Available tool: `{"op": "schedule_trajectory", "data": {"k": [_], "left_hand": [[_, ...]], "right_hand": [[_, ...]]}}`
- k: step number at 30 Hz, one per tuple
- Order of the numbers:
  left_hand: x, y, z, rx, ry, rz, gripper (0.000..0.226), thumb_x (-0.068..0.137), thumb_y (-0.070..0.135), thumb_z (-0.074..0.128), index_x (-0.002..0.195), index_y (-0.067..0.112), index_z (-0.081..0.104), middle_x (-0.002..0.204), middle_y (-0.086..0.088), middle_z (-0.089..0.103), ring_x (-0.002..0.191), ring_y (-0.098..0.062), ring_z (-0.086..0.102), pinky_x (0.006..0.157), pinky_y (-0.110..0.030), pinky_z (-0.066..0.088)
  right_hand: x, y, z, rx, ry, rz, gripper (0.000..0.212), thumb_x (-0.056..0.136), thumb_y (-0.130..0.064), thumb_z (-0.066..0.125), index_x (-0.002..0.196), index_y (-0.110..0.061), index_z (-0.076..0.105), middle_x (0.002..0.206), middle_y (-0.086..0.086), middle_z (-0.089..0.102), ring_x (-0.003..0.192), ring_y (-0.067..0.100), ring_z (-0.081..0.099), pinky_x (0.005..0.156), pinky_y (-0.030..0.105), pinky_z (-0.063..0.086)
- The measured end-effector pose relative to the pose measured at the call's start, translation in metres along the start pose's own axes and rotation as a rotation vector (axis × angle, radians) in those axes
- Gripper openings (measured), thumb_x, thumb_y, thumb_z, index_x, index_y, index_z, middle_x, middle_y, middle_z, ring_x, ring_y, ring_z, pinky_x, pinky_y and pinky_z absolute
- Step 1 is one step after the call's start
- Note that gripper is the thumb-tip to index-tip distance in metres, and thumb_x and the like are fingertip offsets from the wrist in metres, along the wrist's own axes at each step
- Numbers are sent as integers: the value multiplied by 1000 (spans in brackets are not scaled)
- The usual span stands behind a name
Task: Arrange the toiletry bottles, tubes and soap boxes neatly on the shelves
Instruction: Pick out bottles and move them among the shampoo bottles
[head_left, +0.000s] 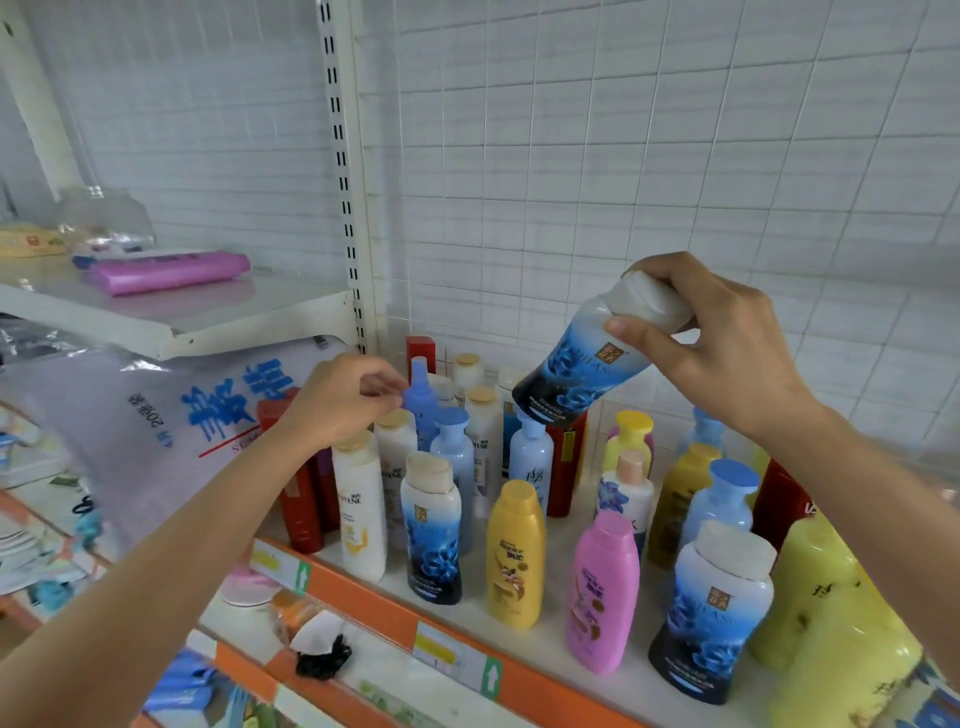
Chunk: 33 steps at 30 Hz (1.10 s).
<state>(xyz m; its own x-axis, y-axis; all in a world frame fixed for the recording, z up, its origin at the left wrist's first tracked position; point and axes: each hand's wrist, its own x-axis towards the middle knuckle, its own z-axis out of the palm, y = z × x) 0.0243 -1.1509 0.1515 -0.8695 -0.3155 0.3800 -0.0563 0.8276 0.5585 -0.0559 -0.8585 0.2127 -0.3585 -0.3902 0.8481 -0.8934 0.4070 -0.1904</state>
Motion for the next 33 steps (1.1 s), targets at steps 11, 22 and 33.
{"op": "schedule_trajectory", "data": {"k": [11,22,33], "left_hand": [[2,3,21,-28,-63,39,21,83,13,66,105,15,66,104,1,67,95,-10,62,85,-22,47],[61,21,41,204,-350,114,50,89,41,55,129,13,50,129,-4,55,112,-18,55,89,-26,42],[118,23,85,330,-493,171,35,78,35,70,96,8,57,94,-6,58,80,-19,53,64,-24,39]], "right_hand": [[-7,0,5,-25,-146,69,46,75,-44,59,105,-9,58,88,7,66,73,26,57,69,38,50],[26,-15,42,-61,-53,149,35,84,-31,65,109,-9,55,83,-1,54,72,19,48,66,24,34],[44,3,51,-163,5,160,36,84,-32,65,110,-10,55,88,-1,57,73,18,49,67,33,45]]}}
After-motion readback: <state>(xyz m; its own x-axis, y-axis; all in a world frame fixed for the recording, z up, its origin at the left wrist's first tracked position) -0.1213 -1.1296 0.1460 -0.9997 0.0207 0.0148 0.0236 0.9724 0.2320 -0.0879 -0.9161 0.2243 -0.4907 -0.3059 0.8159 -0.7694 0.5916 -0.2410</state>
